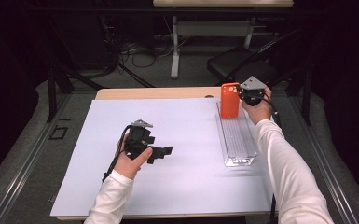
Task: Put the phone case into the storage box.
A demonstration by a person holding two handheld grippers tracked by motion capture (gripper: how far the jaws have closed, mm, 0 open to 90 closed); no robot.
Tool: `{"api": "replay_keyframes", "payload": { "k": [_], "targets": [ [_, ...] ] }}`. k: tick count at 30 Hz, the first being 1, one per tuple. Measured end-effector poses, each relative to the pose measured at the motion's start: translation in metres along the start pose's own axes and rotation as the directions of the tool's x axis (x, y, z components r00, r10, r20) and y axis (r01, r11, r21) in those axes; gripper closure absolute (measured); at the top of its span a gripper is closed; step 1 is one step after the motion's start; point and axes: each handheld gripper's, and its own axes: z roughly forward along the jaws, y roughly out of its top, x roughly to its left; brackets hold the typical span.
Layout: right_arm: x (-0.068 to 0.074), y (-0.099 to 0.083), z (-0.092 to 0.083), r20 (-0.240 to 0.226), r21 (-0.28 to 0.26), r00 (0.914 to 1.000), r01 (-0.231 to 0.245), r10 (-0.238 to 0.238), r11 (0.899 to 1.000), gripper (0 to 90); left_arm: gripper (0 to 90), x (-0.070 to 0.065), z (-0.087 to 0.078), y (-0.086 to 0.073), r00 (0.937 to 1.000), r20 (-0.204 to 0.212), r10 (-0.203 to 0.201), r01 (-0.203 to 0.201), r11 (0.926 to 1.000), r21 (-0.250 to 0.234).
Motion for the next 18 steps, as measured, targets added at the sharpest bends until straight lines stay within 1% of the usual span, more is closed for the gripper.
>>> {"api": "replay_keyframes", "payload": {
  "k": [1, 7, 14, 18],
  "targets": [
    [0.0000, -0.0004, 0.0005, -0.008, 0.007, 1.0000, -0.005, 0.005, 1.000, 75.7, 15.7, -0.0002, 0.0001, 0.0000, 1.0000, -0.001, -0.002, 0.002, 1.0000, -0.001],
    [0.0005, -0.0020, 0.0030, -0.015, 0.031, 0.9999, -0.004, 0.004, 1.000, 71.0, 15.7, -0.0005, 0.0005, -0.0001, 1.0000, -0.002, -0.001, 0.001, 1.0000, -0.002],
    [0.0008, -0.0028, 0.0051, -0.011, 0.048, 0.9999, -0.013, 0.014, 0.999, 62.9, 15.7, -0.0005, 0.0006, -0.0001, 1.0000, 0.000, -0.004, 0.004, 1.0000, 0.000],
    [-0.0003, -0.0027, 0.0050, -0.001, 0.055, 0.9998, -0.021, 0.021, 0.998, 56.3, 15.7, -0.0005, 0.0008, -0.0002, 1.0000, -0.001, -0.001, 0.001, 1.0000, -0.001]
  ]
}}
